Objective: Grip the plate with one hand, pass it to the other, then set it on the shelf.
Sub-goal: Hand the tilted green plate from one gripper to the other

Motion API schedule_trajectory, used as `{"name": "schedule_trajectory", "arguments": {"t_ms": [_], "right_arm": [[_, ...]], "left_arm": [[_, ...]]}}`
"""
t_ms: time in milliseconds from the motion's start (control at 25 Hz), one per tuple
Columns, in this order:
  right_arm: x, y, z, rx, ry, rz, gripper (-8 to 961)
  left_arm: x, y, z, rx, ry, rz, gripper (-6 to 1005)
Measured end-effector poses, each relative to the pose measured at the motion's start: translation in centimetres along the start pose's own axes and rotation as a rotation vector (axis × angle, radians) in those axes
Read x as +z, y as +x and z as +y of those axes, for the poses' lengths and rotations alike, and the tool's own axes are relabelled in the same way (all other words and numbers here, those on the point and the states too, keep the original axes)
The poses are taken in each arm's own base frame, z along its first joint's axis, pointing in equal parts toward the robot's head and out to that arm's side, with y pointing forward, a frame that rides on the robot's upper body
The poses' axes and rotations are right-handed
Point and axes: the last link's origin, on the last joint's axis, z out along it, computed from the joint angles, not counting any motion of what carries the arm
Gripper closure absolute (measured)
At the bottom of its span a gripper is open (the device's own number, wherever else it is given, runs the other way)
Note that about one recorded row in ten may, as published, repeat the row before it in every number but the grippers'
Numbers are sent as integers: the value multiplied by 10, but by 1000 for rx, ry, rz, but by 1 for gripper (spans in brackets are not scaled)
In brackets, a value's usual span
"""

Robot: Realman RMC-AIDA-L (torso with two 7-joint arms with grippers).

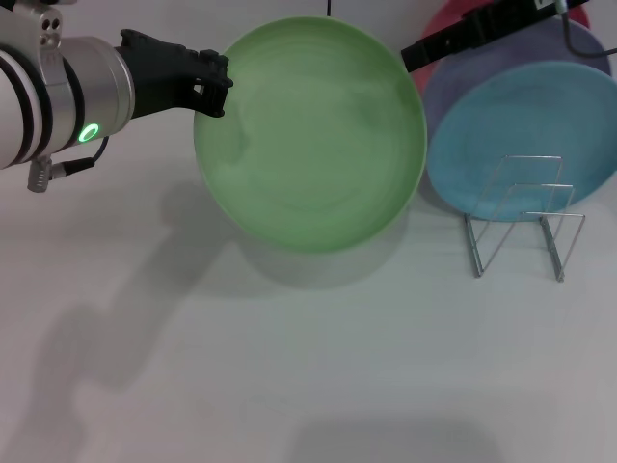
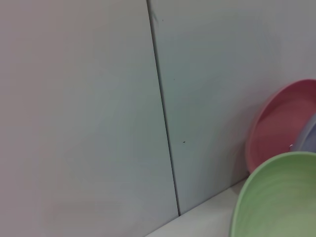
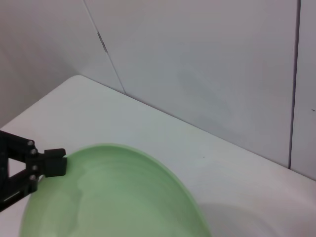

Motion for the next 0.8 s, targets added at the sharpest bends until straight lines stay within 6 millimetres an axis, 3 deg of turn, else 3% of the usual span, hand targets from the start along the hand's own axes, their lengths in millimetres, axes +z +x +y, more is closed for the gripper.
{"name": "schedule_trajectory", "arguments": {"t_ms": [800], "right_arm": [[23, -3, 7, -31, -14, 16, 241]], "left_arm": [[0, 3, 2, 1, -8, 7, 971]]}}
